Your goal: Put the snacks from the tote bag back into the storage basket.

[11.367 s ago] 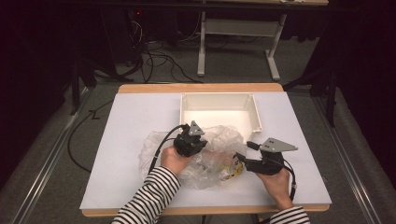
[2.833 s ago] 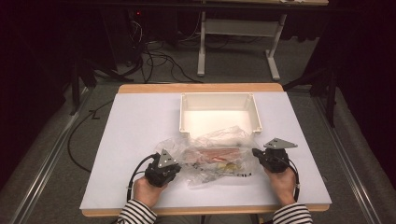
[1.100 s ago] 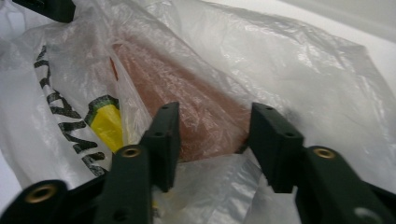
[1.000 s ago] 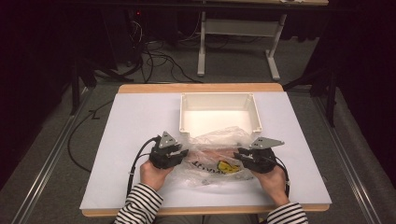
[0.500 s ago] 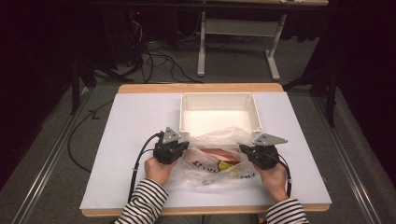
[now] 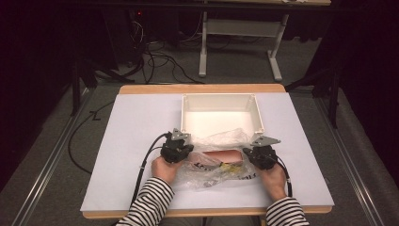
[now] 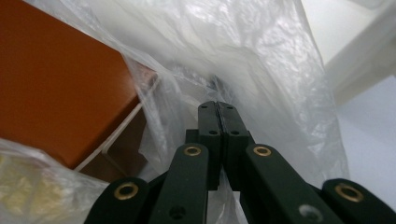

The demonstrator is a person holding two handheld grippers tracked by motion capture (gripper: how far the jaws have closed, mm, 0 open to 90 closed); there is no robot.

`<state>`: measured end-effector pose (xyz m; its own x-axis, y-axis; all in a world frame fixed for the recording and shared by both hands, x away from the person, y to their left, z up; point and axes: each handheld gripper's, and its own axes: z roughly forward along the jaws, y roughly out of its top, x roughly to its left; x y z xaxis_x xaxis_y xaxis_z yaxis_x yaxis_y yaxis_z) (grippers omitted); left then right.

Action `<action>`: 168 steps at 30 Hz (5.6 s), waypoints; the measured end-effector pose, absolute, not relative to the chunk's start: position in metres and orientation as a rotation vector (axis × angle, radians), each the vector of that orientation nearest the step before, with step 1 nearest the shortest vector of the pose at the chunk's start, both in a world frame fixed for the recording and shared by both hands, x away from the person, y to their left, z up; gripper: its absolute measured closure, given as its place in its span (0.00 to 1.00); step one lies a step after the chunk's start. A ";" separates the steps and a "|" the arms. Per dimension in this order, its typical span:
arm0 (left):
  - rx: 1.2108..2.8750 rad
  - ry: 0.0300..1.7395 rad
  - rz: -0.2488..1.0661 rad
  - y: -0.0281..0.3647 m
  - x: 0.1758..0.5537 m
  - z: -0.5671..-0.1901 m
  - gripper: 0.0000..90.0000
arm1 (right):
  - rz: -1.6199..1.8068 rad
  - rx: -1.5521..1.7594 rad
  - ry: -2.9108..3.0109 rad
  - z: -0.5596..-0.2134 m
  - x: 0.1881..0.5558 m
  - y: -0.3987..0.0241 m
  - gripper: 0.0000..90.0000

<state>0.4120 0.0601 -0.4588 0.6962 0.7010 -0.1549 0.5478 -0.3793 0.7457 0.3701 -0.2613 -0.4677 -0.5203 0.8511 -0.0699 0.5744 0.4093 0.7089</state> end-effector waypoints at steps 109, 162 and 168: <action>2.140 0.805 0.421 0.093 0.316 -0.429 0.58 | 0.959 1.225 2.225 -0.482 0.356 -0.277 0.65; 2.189 1.130 0.587 0.137 0.373 -0.434 0.55 | 0.960 1.223 2.227 -0.482 0.356 -0.277 0.65; 2.162 1.031 0.496 0.117 0.366 -0.411 0.47 | 0.959 1.222 2.227 -0.482 0.356 -0.277 0.65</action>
